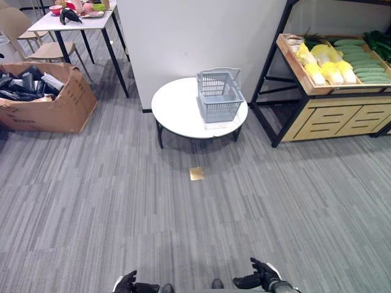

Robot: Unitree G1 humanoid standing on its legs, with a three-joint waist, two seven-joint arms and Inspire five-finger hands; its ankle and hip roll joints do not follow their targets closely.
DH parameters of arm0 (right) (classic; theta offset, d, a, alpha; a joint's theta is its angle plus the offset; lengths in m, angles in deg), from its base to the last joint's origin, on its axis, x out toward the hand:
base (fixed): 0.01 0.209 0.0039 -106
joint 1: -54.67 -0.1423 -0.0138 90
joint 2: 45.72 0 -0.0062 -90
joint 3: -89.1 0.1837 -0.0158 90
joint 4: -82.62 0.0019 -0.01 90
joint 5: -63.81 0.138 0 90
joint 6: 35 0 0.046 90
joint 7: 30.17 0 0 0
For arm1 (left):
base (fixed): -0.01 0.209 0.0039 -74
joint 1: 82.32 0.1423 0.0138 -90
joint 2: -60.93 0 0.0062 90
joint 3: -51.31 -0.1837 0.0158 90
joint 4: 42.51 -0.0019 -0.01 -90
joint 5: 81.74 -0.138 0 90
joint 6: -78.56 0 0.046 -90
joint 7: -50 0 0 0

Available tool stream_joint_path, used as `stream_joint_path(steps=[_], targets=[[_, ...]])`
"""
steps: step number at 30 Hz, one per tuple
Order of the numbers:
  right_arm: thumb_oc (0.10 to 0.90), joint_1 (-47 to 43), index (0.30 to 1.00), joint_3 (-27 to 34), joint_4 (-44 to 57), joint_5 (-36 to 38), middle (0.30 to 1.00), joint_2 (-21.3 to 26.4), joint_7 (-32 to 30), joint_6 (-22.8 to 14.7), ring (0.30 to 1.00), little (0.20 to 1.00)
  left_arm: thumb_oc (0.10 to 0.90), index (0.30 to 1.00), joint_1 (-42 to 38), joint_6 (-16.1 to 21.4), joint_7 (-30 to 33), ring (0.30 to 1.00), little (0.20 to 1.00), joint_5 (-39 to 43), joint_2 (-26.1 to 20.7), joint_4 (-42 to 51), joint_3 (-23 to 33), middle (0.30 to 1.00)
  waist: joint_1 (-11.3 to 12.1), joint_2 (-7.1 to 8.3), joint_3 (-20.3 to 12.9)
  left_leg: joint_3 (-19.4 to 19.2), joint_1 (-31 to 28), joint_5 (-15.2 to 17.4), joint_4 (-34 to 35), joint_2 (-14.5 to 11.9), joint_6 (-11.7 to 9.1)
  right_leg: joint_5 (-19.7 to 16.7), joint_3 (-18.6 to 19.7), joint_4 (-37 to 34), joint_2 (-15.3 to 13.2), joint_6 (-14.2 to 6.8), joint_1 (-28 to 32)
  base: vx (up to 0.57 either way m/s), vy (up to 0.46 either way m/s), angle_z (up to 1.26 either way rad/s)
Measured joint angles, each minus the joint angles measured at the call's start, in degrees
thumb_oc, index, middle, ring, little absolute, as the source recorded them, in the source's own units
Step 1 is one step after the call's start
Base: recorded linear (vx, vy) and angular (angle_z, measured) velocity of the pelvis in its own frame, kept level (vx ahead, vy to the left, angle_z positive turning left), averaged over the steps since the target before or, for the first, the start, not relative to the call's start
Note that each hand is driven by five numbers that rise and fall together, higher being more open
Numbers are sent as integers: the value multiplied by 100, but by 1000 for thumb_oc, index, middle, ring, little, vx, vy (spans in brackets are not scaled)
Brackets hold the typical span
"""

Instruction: Get the vegetables into the basket

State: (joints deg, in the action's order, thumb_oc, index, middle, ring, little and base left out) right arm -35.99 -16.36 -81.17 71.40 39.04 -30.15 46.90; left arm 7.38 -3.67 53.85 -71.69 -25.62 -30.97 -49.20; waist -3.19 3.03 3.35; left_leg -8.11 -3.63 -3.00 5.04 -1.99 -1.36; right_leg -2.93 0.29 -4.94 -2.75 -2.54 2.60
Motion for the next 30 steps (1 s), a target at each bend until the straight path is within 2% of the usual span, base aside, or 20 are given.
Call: stream_joint_path(steps=[21,30], targets=[[900,-48,1000,-14,-29,-118,1000,14,-143,8,1000,1000,900,1000,-9,-43,16,1000,1000,-11,-15,6,-4,1000,-77,8,-6,1,6,7,1,-32,-21,2,1,-13,26,1,-6,3,-1,0],[900,-108,1000,-57,-10,-118,1000,59,-143,18,1000,1000,900,1000,-77,-40,14,1000,1000,-12,-22,4,-6,1000,-80,-13,11,15,211,-10,0,-83,-58,-9,-20,-10,78,31,-207,11,1,0]])
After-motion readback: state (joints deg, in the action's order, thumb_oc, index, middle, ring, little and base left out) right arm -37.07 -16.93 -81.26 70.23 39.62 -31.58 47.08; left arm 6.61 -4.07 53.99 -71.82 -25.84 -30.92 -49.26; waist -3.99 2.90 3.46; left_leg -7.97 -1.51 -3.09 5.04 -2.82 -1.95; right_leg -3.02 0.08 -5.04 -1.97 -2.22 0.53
